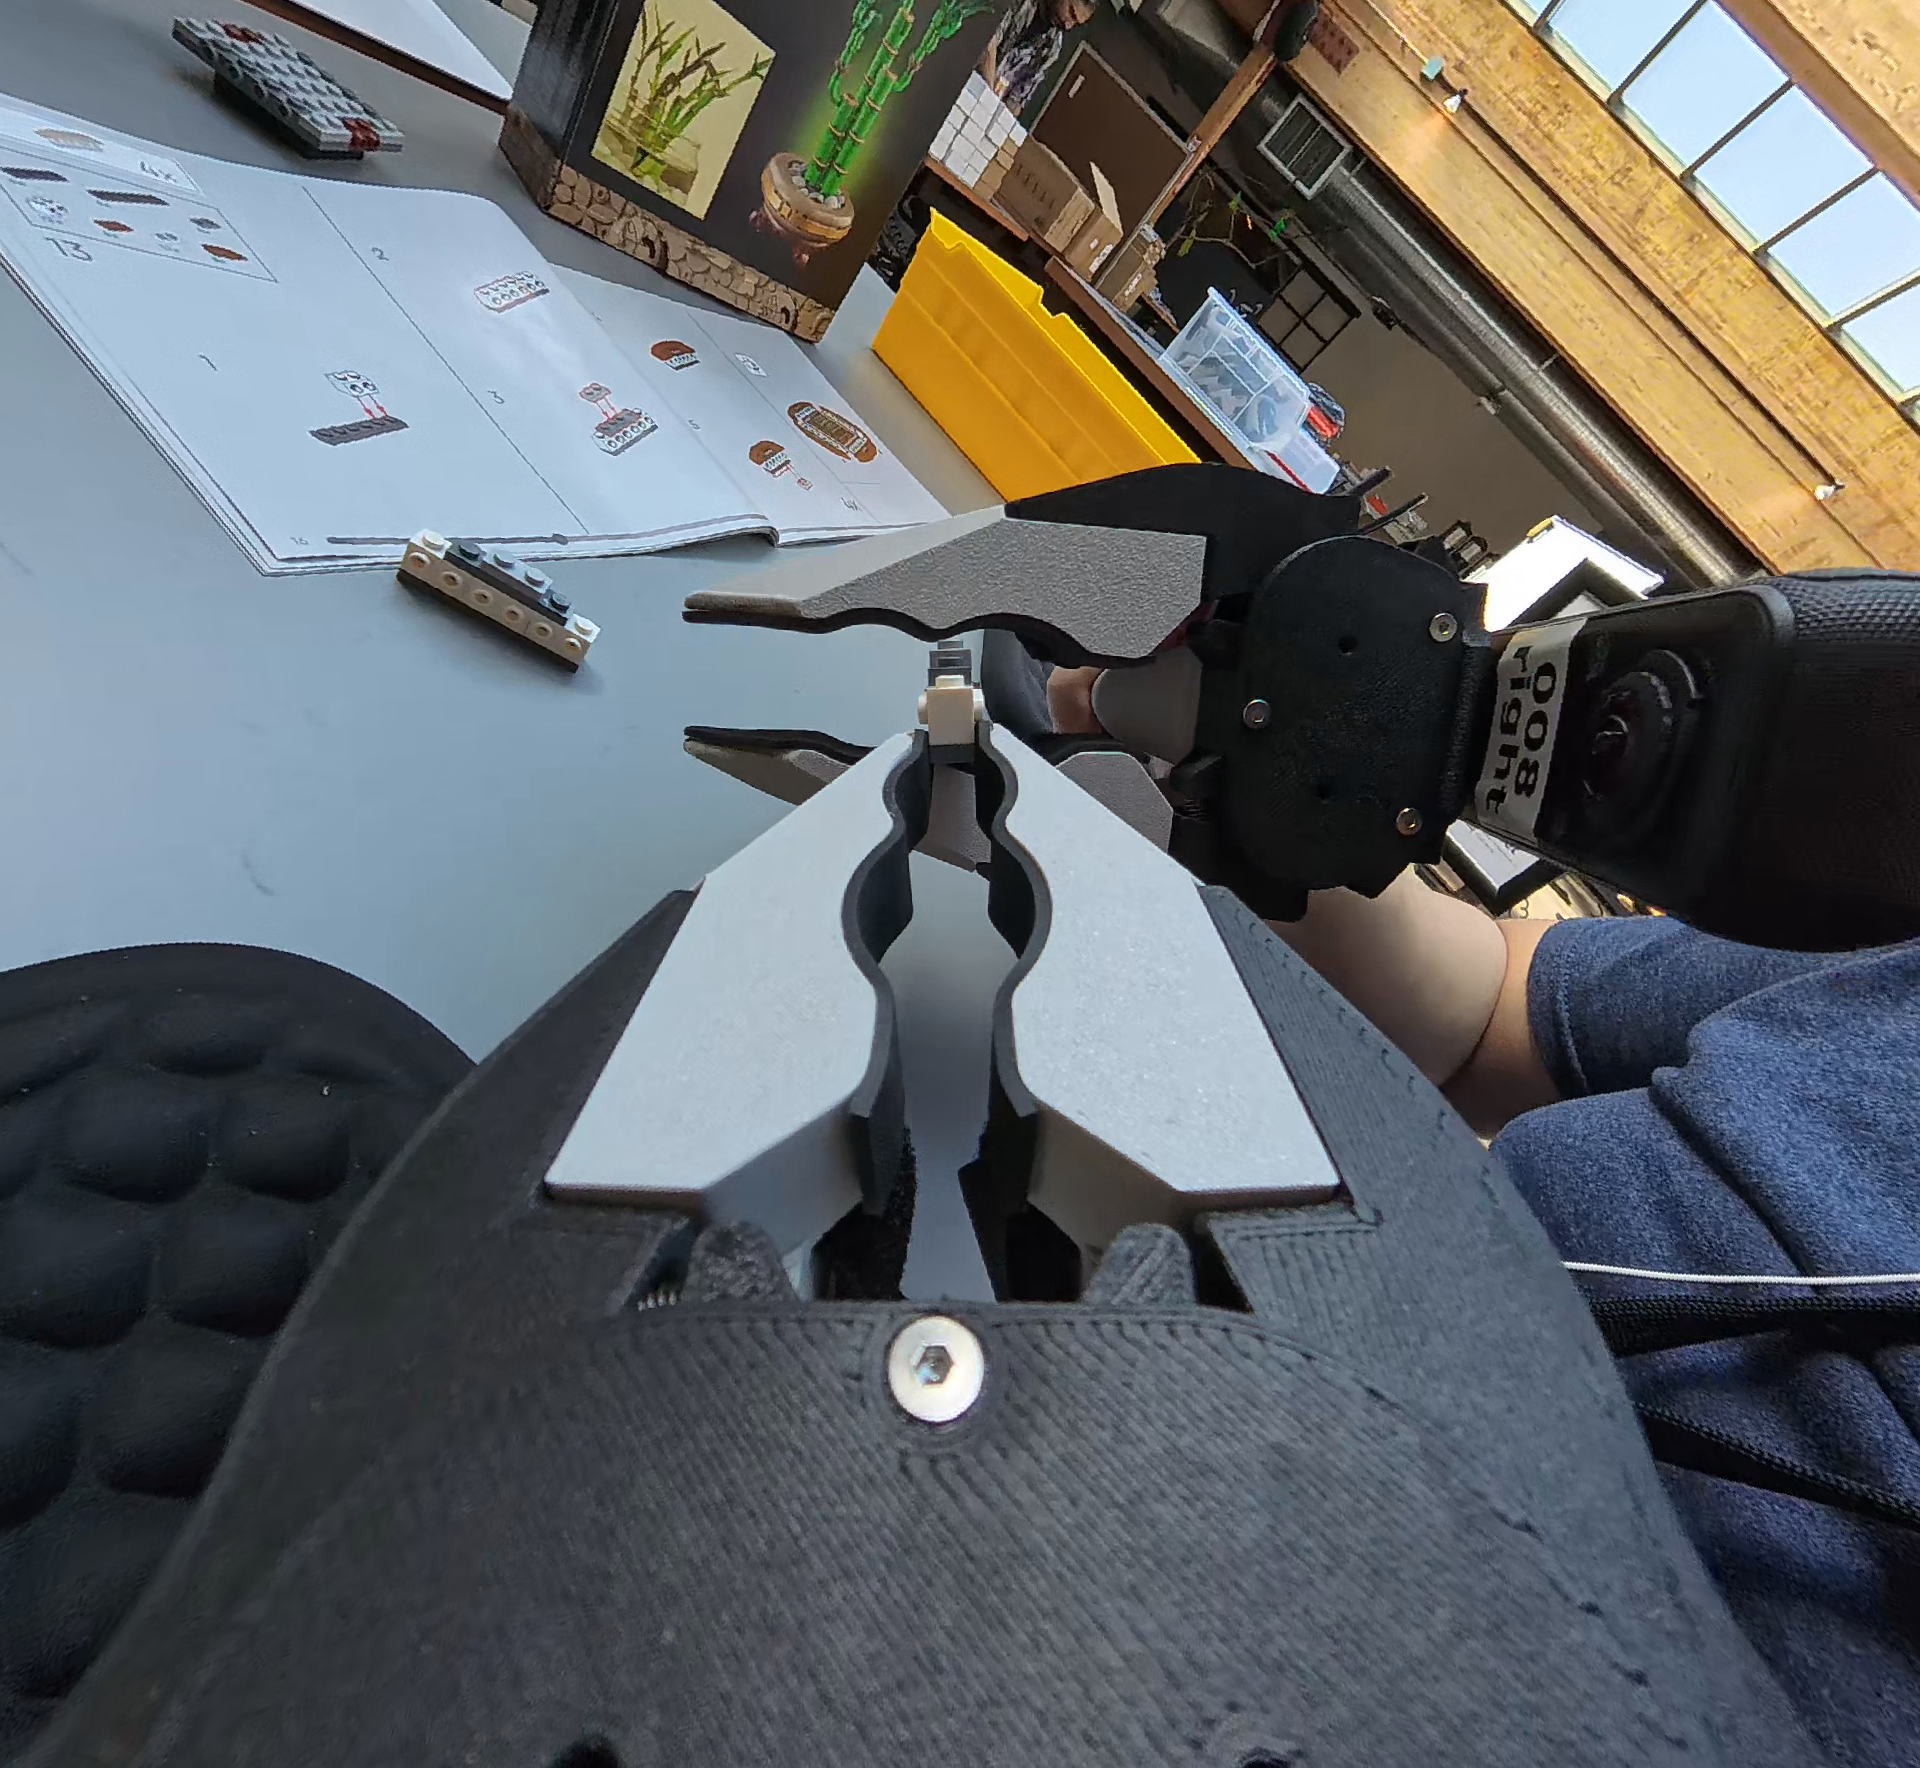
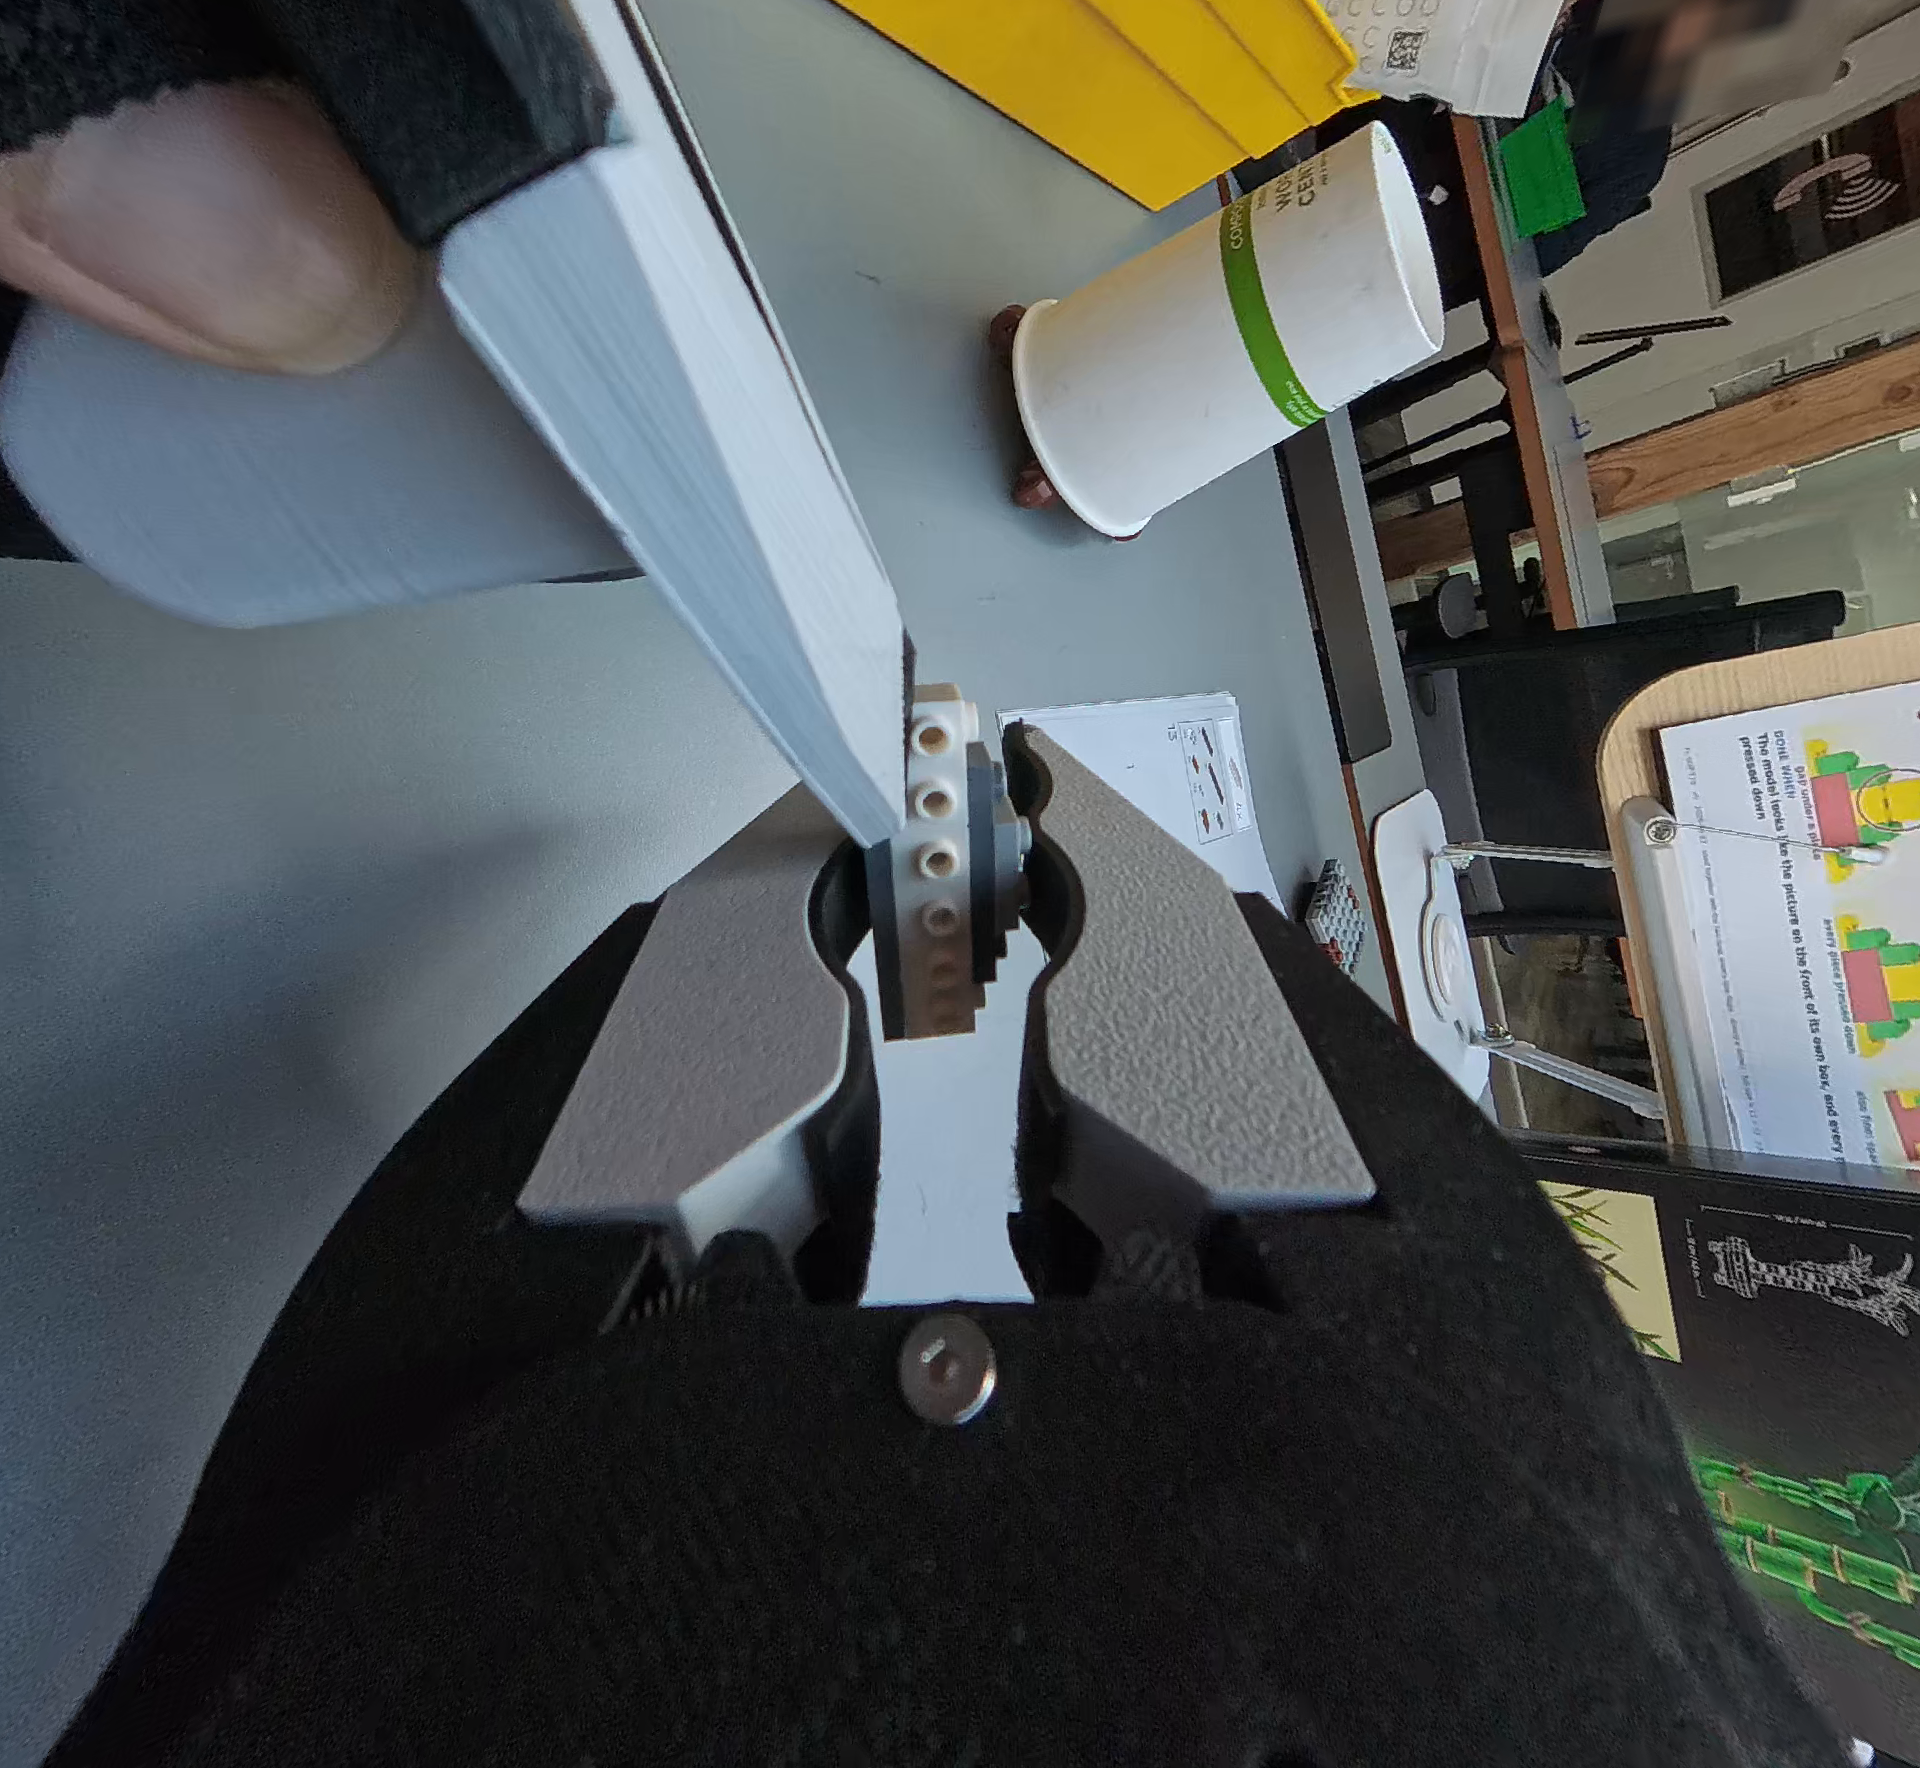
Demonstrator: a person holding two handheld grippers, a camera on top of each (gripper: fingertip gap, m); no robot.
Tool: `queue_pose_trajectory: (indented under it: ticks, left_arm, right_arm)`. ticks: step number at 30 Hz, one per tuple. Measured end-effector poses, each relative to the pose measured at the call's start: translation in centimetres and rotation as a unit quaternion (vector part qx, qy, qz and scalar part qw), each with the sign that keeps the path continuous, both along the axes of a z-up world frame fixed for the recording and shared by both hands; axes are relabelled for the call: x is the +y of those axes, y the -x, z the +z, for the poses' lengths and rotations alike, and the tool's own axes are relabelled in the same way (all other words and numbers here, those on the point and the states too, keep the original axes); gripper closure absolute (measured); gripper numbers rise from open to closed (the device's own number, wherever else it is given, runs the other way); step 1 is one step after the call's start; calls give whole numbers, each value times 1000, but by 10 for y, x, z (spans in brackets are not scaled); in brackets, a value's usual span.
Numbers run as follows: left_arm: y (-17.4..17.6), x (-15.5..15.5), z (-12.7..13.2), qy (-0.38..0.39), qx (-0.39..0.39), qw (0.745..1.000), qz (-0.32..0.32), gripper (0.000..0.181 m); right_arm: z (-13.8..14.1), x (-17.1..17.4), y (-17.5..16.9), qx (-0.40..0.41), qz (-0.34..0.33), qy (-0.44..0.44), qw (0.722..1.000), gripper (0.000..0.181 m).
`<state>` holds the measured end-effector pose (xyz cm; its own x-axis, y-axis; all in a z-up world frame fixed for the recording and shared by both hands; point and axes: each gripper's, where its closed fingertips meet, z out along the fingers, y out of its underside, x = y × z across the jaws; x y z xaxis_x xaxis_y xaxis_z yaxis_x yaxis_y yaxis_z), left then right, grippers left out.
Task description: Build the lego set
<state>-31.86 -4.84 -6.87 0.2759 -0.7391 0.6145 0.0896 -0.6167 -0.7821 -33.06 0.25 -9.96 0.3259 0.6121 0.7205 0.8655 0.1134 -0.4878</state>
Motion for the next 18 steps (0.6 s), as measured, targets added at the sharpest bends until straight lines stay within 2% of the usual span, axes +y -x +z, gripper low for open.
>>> queue_pose_trajectory:
  ticks: [7, 10, 18]
  left_arm:
    - [0, 1, 0, 2, -1, 1000, 2, 176]
    - [-2, -3, 4, -1, -11, 1000, -5, 176]
    - [-10, -14, 9, -70, 23, 997, -9, 176]
  right_arm:
    - [1, 1, 2, -1, -1, -8, 1000, 159]
    - [-1, 4, 1, -13, -3, -9, 1000, 152]
    - [-1, 7, 2, -7, 1, -10, 1000, 140]
